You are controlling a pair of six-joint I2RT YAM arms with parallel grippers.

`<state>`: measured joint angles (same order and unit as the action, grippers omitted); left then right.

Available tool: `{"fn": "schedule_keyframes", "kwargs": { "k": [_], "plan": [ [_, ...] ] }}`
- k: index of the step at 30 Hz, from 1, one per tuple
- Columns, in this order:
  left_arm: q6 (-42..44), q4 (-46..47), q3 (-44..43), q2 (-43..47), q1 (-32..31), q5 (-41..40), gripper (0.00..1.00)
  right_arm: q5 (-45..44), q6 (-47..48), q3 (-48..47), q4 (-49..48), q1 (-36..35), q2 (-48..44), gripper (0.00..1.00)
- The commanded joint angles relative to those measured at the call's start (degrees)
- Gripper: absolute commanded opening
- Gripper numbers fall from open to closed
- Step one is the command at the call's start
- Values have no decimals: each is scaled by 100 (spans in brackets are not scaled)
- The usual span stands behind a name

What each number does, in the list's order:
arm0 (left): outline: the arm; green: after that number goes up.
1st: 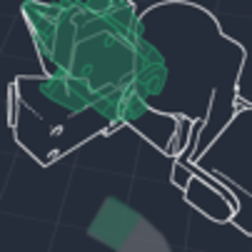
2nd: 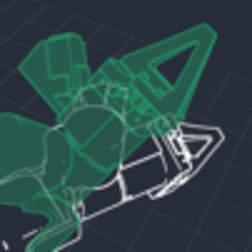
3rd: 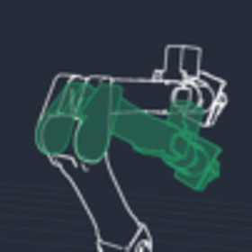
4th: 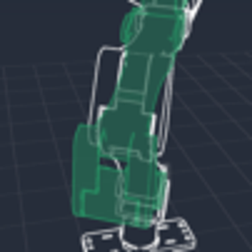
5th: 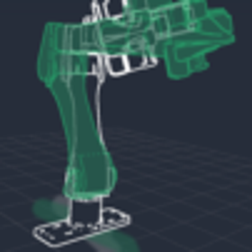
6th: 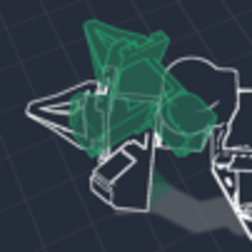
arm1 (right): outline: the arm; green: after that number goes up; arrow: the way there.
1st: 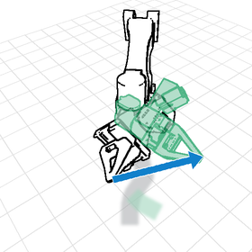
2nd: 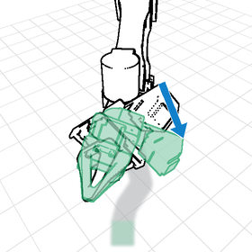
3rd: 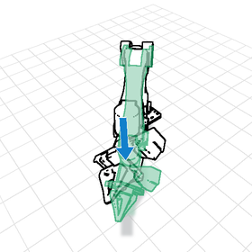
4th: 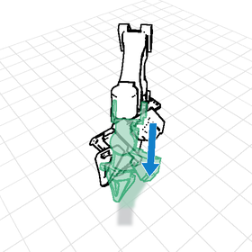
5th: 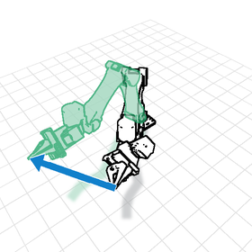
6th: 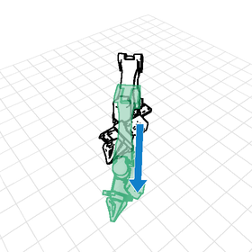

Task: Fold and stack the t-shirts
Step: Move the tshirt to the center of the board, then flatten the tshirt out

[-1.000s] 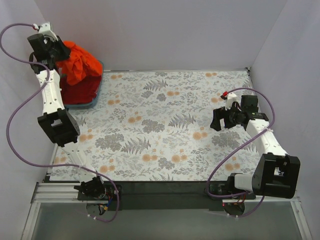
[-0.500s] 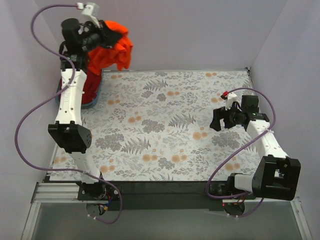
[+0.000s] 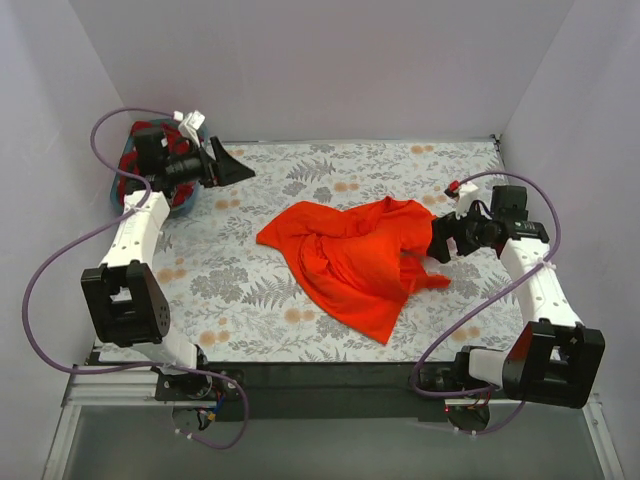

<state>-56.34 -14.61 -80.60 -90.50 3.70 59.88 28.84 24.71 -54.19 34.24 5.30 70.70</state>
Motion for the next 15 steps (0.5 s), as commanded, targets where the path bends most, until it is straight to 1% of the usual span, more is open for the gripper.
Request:
{"fn": "schedule_keyframes", "kwargs": {
  "k": [1, 2, 3, 5, 7, 8, 11, 12, 13, 15],
  "plan": [
    [1332, -789, 587, 243, 122, 155, 95, 60, 526, -109, 460, 32, -267, 98],
    [1475, -885, 841, 304, 61, 199, 95, 8, 561, -100, 496, 32, -232, 98],
    [1624, -1007, 914, 348, -1, 69, 96, -27, 622, -83, 522, 32, -214, 98],
    [2370, -1534, 984, 305, -290, -29, 95, -106, 667, -47, 592, 32, -127, 98],
    [3028, -1825, 1028, 217, -633, -413, 95, -229, 684, -56, 663, 32, 39, 98],
    [3154, -1956, 1107, 191, -878, -598, 91, -299, 684, -65, 707, 32, 119, 98],
    [3138, -1810, 1283, 33, -1196, -1161, 86, -686, 649, -91, 751, 41, 497, 98],
    [3068, -1704, 1353, -37, -1275, -1389, 78, -756, 632, -100, 751, 41, 576, 98],
    [2998, -1616, 1336, -195, -1345, -1870, 74, -844, 606, -109, 751, 41, 733, 98],
    [2953, -1519, 1127, -441, -1495, -2215, 70, -854, 448, -205, 716, 41, 927, 98]
  ]
}}
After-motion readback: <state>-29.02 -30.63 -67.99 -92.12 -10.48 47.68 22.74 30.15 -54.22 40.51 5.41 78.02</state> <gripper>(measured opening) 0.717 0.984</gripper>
